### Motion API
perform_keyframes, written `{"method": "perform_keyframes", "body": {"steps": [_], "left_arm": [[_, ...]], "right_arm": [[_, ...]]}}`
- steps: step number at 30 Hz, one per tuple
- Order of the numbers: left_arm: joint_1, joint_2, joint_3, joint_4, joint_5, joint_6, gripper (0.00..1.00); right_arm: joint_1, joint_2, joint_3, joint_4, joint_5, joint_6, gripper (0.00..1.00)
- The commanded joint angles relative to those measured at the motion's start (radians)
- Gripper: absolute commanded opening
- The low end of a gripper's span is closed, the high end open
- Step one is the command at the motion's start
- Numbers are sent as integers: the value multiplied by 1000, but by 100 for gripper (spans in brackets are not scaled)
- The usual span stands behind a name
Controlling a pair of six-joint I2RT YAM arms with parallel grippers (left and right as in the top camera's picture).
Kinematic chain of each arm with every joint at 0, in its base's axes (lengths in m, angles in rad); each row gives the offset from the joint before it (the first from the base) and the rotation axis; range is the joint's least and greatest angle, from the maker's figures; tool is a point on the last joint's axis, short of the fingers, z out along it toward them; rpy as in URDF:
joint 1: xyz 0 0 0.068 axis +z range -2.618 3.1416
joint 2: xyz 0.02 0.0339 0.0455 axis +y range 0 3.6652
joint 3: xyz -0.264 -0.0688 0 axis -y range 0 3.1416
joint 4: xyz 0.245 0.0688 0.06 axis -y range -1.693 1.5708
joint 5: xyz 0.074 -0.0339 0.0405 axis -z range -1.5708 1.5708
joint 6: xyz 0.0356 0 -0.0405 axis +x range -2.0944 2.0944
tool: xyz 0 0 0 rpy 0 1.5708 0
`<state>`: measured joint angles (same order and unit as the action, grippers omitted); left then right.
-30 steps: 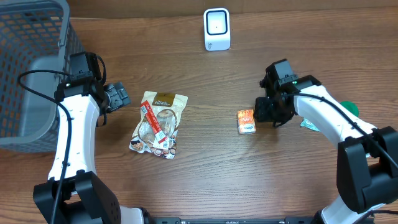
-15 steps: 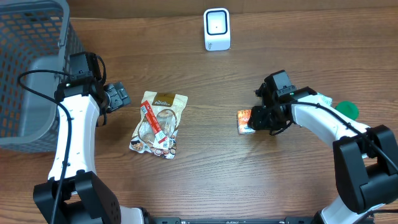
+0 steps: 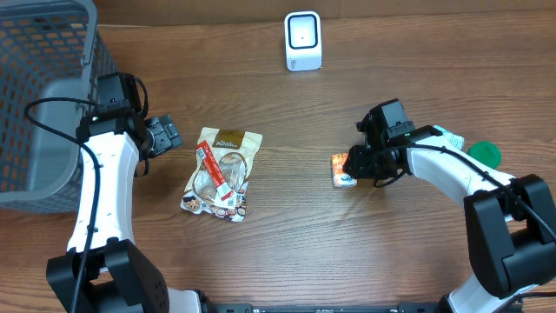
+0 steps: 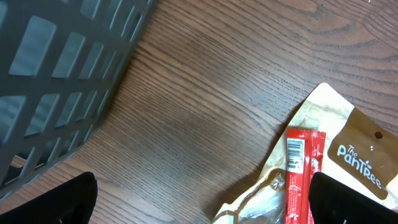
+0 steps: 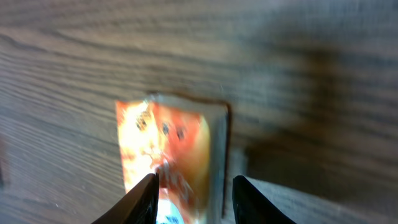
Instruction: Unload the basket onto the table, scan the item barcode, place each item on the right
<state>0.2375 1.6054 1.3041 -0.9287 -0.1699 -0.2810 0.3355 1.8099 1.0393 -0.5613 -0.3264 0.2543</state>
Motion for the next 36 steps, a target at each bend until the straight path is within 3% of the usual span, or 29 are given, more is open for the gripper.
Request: {"method": "perform_keyframes", "body": {"steps": [1, 11, 17, 36], "left_arm": [[-2, -8, 6, -2, -13, 11, 100], [-2, -8, 6, -2, -13, 11, 100], [-2, -8, 6, -2, -13, 11, 100], [-2, -8, 6, -2, -13, 11, 100]], "right_arm": [[3, -25, -5, 32, -9, 4, 40], [3, -25, -5, -13, -7, 3, 38], [3, -25, -5, -10, 42, 2, 25], [-4, -26, 10, 47, 13, -19, 26]]}}
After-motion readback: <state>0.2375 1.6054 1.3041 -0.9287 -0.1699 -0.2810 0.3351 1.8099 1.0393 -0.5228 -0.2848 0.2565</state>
